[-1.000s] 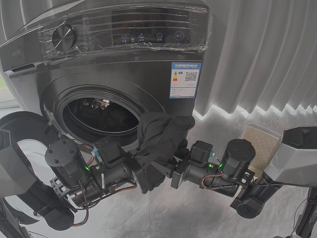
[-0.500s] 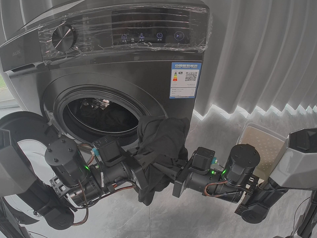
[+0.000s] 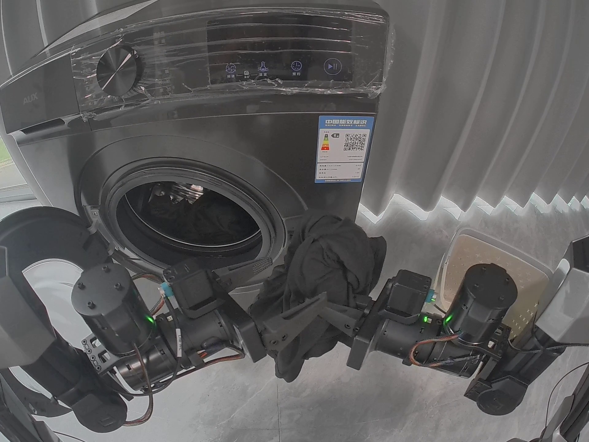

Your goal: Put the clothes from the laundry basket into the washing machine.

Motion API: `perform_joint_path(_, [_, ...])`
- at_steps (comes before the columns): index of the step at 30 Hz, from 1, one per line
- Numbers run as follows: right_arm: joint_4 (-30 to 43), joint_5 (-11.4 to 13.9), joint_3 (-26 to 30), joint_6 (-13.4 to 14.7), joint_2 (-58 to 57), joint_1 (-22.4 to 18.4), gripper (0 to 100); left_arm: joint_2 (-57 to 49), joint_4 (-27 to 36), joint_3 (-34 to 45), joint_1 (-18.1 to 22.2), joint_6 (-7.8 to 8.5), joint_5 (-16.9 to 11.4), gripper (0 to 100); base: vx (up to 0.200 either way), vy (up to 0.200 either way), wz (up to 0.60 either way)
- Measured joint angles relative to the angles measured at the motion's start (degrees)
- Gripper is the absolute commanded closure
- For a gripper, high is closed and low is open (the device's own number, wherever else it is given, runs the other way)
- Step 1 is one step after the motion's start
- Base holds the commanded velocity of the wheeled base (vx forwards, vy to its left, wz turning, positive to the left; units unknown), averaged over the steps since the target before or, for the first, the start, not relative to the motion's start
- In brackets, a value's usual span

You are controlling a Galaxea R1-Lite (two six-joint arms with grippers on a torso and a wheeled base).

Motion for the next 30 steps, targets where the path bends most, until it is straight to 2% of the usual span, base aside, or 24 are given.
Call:
perform_joint_path(6, [0.0,0.4,1.6,0.4,-1.7,-0.2,100,-1.6,0.0,2.3,1.5,-1.39,-0.4,0,0.0,0.0,0.0])
perform_joint_path(9, [0.0,0.7,2.0,1.0,-2.0,0.3,100,-1.9,0.0,2.7,2.4,-2.02,-1.9,0,0.0,0.0,0.0])
perform_joint_path(13, [0.0,2.3,2.8,1.3,-2.3,0.9,100,-2.0,0.0,2.8,3.2,-3.47,-5.4,0,0.0,0.0,0.0])
perform_joint_path(16, [0.0,3.7,3.4,1.5,-2.4,1.3,100,-2.0,0.0,2.5,4.4,-4.62,-9.0,0,0.0,0.0,0.0])
perform_joint_path(22, [0.0,4.9,4.4,1.6,-2.5,2.9,100,-1.1,0.0,2.1,8.2,-5.14,-18.9,0,0.0,0.0,0.0])
perform_joint_path(26, [0.0,5.1,4.5,1.7,-2.5,4.7,100,0.4,0.0,2.0,9.8,-5.17,-21.1,0,0.0,0.0,0.0])
perform_joint_path(30, [0.1,5.1,4.4,1.9,-2.5,5.7,100,1.6,-0.1,2.0,10.0,-5.13,-22.0,0,0.0,0.0,0.0])
